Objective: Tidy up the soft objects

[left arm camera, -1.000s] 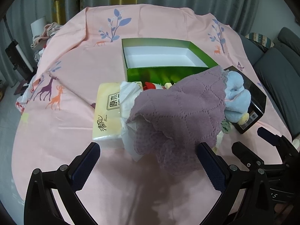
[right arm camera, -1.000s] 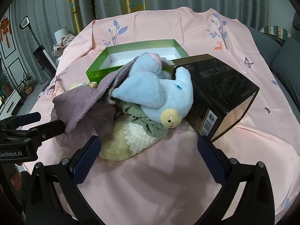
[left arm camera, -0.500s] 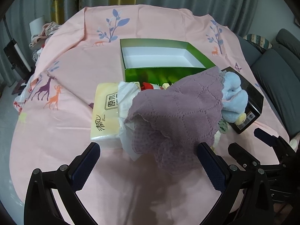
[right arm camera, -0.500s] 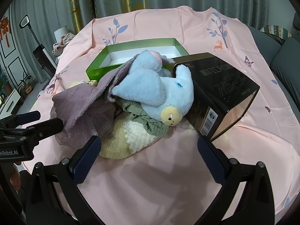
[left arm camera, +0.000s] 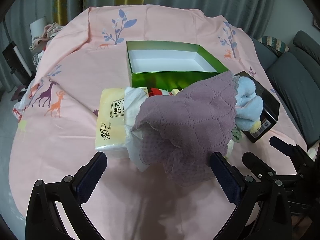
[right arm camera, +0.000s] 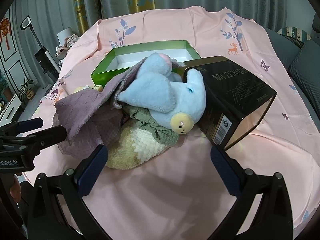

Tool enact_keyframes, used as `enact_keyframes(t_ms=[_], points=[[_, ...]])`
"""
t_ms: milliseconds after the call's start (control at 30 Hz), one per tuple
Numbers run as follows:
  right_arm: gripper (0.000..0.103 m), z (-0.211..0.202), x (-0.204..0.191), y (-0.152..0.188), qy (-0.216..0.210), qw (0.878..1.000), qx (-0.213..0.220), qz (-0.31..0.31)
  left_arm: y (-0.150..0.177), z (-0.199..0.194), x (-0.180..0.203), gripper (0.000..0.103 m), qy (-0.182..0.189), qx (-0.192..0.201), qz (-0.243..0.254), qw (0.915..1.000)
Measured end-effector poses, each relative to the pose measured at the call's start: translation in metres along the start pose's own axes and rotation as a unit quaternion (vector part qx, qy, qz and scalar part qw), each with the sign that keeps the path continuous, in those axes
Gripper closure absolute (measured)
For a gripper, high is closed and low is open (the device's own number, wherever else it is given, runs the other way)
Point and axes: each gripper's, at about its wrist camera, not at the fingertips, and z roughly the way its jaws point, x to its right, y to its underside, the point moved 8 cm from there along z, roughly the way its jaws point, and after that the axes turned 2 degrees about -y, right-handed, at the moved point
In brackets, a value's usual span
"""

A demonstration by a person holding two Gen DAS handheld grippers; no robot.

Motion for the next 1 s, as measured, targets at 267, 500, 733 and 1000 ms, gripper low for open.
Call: enact_keyframes(t_ms=[267, 500, 733, 1000], points=[[0.001, -0.002, 0.001, 0.0, -0.005, 1.0, 0.002, 0.003, 0.0, -0.002, -0.001, 0.0, 0.046, -0.001, -0.018, 0.9988], [0.001, -0.02, -0.014, -0.005, -0.103, 0.994, 0.037, 0.013, -0.007, -0.008, -0.01, 0.0, 0.143, -0.003, -0.077, 0.9868], [0.001, -0.035, -0.048, -0.011, -0.215, 0.974, 0.066, 0.006, -0.033, -0.013, -0.025, 0.0, 0.217, 0.009, -0.116, 0.9691], [0.011, -0.014, -0.063, -0.023, -0.256, 0.964, 0.046, 0.05, -0.052, 0.01, -0.023, 0.001, 0.255, -0.023, -0.131, 0.9579]])
